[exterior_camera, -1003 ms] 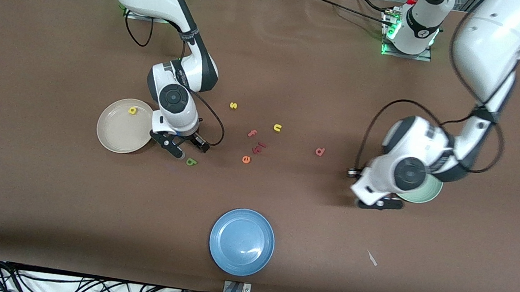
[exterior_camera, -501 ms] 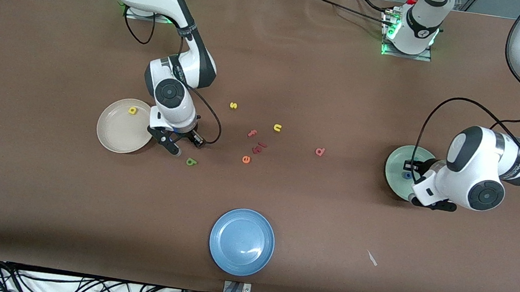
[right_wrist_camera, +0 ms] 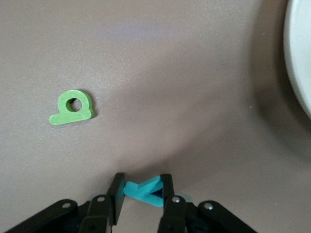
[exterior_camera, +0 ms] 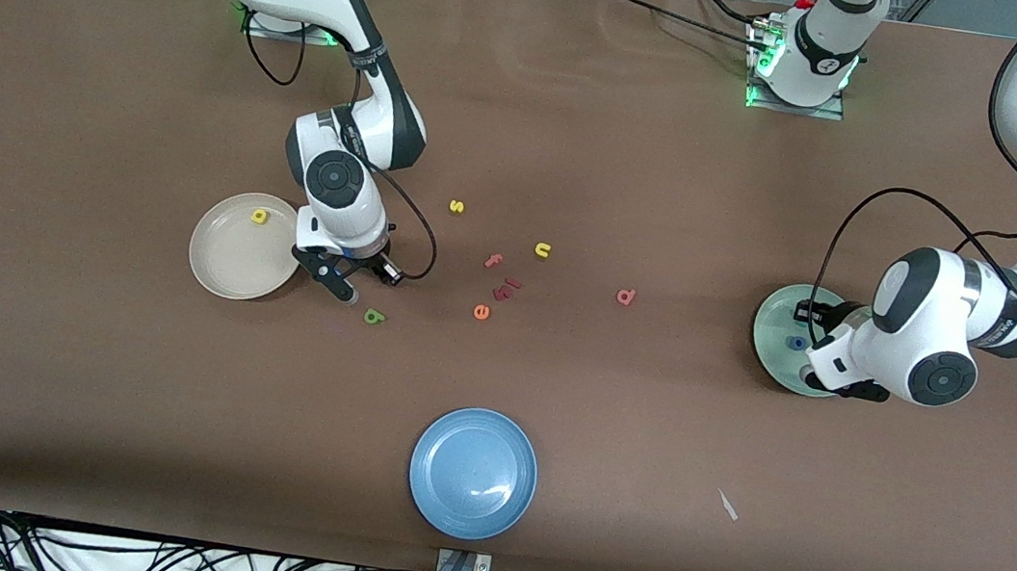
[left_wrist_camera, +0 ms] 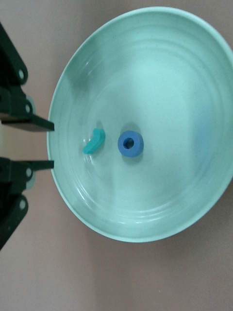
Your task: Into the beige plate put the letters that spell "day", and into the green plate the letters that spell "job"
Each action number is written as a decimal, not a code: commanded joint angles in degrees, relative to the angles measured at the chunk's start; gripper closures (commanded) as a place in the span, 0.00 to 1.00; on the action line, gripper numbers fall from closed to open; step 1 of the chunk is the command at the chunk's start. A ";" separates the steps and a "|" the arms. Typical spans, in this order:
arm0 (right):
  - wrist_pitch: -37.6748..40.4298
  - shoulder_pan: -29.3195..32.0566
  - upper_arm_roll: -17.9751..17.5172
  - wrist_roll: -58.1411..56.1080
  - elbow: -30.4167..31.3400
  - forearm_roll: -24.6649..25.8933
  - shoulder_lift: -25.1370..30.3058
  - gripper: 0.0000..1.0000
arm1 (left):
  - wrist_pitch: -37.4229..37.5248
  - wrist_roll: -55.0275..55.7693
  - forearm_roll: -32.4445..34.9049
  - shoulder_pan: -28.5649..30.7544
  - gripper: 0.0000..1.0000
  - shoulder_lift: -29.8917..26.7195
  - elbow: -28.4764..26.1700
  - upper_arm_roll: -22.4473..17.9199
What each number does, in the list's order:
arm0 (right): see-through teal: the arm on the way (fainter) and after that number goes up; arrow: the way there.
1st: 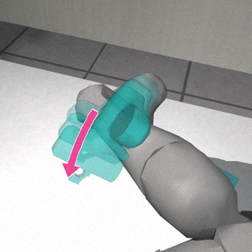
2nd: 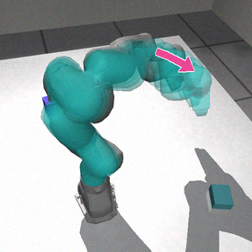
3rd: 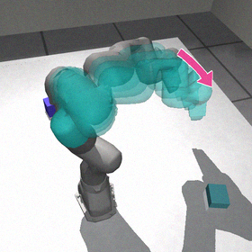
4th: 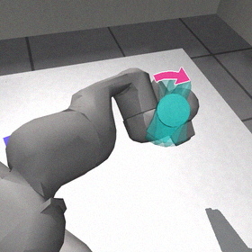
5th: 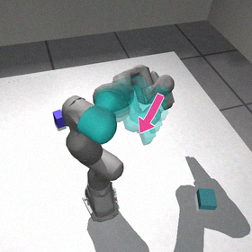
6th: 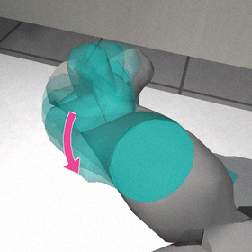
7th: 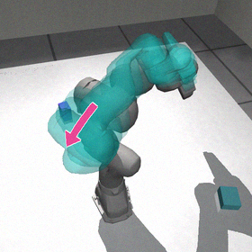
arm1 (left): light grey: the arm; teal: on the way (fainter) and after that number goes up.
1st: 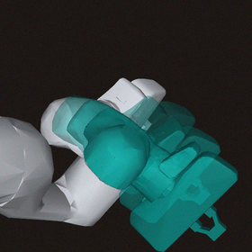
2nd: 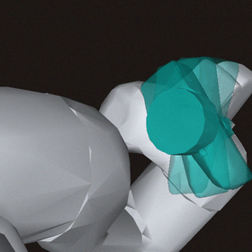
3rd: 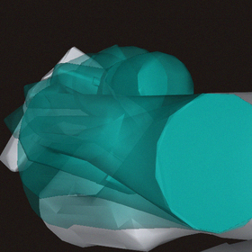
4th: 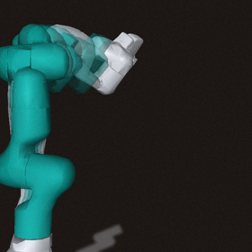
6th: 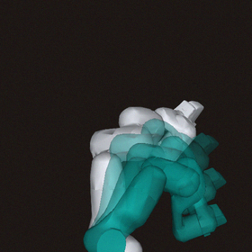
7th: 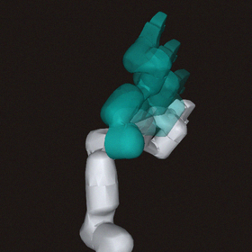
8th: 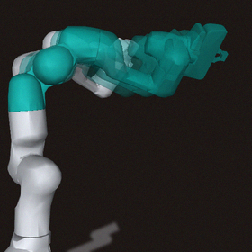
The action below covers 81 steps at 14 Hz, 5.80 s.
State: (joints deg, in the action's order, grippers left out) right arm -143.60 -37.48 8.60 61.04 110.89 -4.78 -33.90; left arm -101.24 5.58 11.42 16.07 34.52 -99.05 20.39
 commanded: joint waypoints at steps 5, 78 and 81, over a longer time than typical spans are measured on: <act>2.86 0.21 0.80 -4.94 1.61 -0.75 4.62 0.76 | -1.84 13.10 -0.79 -0.60 0.00 -3.24 1.58 10.62; 14.40 0.12 25.15 -56.11 7.50 -16.84 5.08 0.72 | 12.91 0.57 14.95 17.76 0.00 -4.90 28.47 35.42; 15.88 0.48 25.33 -55.42 6.36 -16.75 6.12 0.00 | 13.18 0.57 14.77 18.20 0.00 -5.87 28.56 35.42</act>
State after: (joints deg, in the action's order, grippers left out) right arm -128.44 -36.98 33.63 6.40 117.21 -20.92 -29.91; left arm -89.58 7.12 25.45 34.07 29.06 -71.76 55.50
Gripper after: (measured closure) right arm 0.489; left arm 0.000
